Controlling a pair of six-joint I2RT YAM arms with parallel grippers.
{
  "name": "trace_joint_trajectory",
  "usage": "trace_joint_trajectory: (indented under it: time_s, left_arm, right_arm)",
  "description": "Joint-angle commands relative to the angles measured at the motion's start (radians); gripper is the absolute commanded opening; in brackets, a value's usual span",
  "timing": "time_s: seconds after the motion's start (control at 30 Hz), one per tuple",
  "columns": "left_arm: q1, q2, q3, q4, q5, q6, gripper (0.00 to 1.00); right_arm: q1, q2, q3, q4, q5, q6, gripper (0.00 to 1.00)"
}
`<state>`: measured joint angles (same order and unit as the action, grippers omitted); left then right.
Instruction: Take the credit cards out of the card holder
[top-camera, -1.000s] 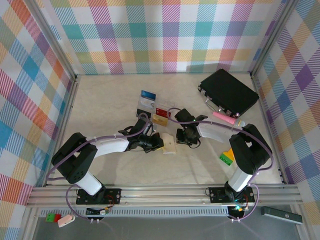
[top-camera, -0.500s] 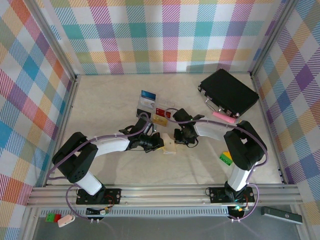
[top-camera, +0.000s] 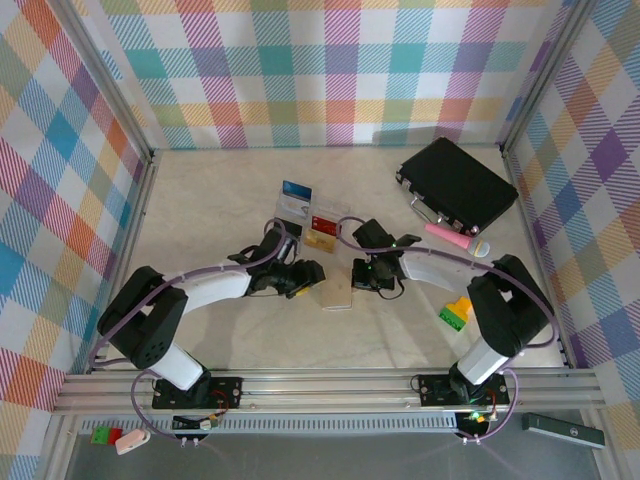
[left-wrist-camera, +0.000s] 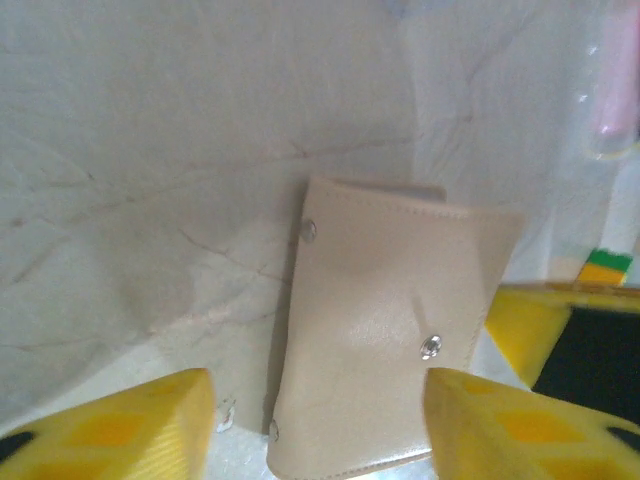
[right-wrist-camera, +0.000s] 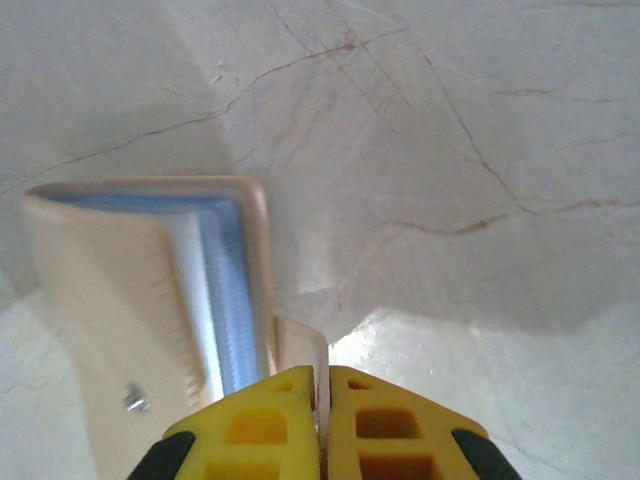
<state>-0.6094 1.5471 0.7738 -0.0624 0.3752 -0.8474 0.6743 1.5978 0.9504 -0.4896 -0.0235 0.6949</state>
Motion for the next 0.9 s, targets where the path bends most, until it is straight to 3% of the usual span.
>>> trace_joint_trajectory:
  time_s: [0.0,0.17,0.2,0.27,0.53,0.87]
  left_arm:
    - [0.04,-0.053,0.027,-0.056,-0.005,-0.004,0.64]
    - [0.105,-0.116,0.016,-0.085,-0.012,-0.009,0.77]
    - [0.117,-0.127,0.016,-0.091,-0.012,-0.008,0.88]
    - [0.142,-0.147,0.016,-0.1,-0.009,-0.008,0.93]
    - [0.217,-0.226,-0.01,-0.151,-0.025,-0.013,0.94]
    - [0.249,-0.284,-0.013,-0.207,0.013,0.035,0.94]
  right_arm:
    - [0.004,-0.049,-0.018,-0.017,-0.034,-0.006,0.06]
    - [0.004,-0.092,-0.014,-0.039,-0.059,0.006,0.07]
    - [0.004,-0.102,-0.012,-0.042,-0.064,0.01,0.07]
    - [0.004,-0.116,-0.009,-0.046,-0.078,0.019,0.07]
    - [0.005,-0.128,0.039,-0.057,-0.135,0.067,0.07]
    - [0.032,-0.086,0.093,0.019,-0.18,0.141,0.07]
